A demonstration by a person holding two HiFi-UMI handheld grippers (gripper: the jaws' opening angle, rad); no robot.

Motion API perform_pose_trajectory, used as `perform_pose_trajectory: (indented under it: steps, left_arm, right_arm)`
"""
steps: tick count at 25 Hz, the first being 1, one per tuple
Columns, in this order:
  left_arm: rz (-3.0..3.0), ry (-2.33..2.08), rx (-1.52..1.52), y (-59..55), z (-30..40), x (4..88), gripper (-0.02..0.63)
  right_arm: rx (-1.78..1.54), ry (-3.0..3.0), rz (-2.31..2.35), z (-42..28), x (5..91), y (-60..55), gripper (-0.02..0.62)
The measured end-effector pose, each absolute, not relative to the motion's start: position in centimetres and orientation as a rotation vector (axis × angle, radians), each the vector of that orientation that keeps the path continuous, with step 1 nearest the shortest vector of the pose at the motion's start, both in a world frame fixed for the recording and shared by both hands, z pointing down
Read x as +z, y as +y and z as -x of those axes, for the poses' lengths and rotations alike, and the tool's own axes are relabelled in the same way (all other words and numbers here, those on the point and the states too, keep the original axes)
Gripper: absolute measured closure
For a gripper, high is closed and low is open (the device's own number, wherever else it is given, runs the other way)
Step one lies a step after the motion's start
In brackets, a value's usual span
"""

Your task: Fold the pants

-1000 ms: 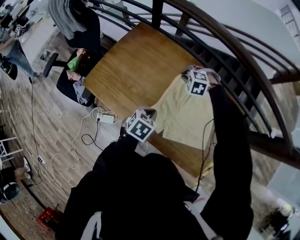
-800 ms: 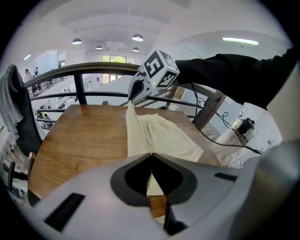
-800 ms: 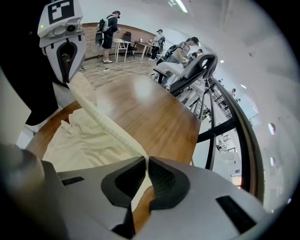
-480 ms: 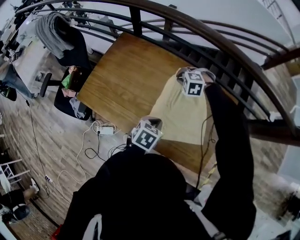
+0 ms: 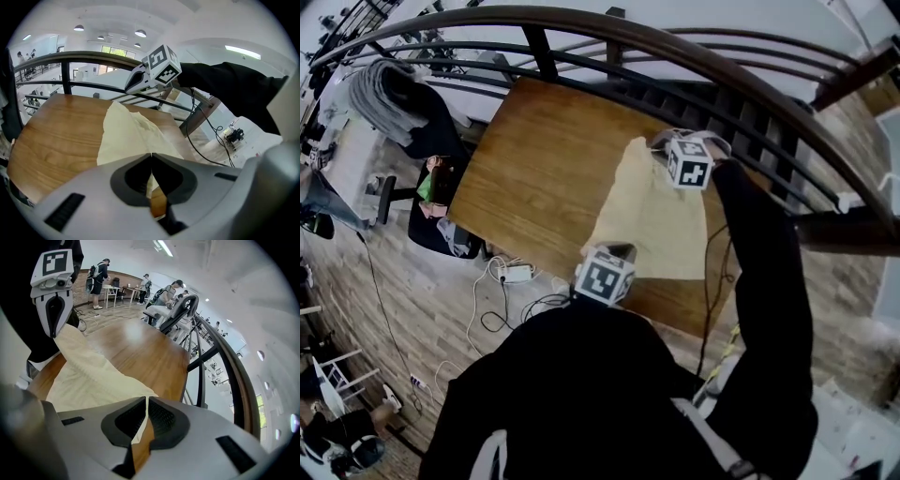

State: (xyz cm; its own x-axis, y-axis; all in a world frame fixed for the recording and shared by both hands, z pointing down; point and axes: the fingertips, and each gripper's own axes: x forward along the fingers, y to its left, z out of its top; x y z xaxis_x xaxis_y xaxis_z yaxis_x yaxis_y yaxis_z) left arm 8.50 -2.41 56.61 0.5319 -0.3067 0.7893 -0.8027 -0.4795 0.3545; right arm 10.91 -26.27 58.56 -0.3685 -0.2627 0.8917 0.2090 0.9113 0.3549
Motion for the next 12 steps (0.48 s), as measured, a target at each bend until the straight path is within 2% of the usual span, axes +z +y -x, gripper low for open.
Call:
perform_pose_trajectory:
  steps: [7, 12]
  left_arm:
    - [-2.058, -0.807, 0.847, -2.2, -12.8, 56.1, 0.598]
    - [-2.052, -0.764, 0.860, -1.8, -14.9, 56.6, 0.598]
  right_arm:
    - [-0.363, -1.895, -0.097, -14.9, 59.9, -26.1, 0.580]
    - [0.255, -2.040, -0.317, -17.5, 63.9, -25.3, 0.578]
